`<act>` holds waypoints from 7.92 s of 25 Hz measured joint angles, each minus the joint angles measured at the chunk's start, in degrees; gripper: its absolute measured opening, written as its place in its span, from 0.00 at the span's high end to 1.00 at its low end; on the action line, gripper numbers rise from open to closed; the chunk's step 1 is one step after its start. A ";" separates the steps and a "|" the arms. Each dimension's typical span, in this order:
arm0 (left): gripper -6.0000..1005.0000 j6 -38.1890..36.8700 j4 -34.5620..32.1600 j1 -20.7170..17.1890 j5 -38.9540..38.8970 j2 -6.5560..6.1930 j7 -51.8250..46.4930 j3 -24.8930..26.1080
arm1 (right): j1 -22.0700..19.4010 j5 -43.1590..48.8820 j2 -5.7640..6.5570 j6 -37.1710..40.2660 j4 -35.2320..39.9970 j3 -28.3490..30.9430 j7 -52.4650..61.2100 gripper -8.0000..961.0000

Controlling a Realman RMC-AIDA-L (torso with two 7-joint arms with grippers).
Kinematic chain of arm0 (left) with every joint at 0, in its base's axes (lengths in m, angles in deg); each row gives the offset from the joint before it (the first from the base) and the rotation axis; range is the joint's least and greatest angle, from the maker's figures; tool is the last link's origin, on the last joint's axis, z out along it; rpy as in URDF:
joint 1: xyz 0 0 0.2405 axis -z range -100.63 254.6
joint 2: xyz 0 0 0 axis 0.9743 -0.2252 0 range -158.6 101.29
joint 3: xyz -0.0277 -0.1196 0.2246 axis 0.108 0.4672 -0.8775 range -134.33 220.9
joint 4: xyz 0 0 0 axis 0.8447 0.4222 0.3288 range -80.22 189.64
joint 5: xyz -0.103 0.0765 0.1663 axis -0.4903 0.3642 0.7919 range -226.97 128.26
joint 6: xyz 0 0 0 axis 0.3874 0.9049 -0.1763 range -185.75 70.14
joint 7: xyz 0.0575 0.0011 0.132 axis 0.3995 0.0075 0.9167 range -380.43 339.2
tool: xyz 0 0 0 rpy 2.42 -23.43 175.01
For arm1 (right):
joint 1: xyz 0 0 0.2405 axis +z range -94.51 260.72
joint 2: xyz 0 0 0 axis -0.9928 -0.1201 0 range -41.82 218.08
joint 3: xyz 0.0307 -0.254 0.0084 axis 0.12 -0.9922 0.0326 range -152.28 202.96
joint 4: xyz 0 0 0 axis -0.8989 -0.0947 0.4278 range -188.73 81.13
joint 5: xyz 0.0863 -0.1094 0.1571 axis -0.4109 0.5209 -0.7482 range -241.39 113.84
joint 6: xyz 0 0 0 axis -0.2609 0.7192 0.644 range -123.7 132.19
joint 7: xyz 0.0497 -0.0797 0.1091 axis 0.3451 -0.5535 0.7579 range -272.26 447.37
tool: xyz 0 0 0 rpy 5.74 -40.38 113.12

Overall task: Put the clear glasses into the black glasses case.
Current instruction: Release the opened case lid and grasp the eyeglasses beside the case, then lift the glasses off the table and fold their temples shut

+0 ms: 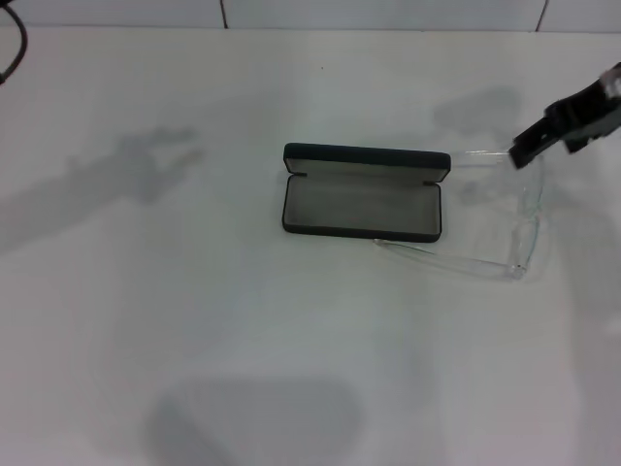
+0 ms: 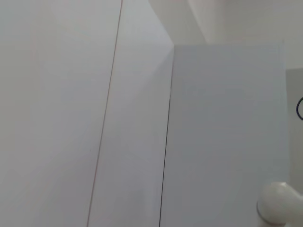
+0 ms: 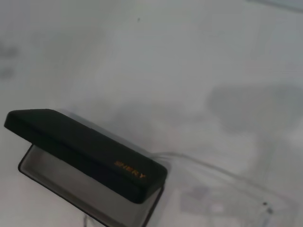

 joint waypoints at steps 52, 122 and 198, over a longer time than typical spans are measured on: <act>0.69 -0.58 9.36 3.10 -3.55 0.04 8.38 -0.67 | -1.26 1.69 0.80 -12.99 -19.28 1.33 -0.28 0.34; 0.87 7.72 4.76 0.19 36.30 1.53 1.64 1.39 | -27.49 -37.48 0.50 21.29 25.06 40.39 -33.99 0.91; 0.88 37.41 27.19 15.44 -1.33 5.95 15.22 -46.37 | -34.81 -44.61 0.44 25.54 16.11 48.16 -43.84 0.91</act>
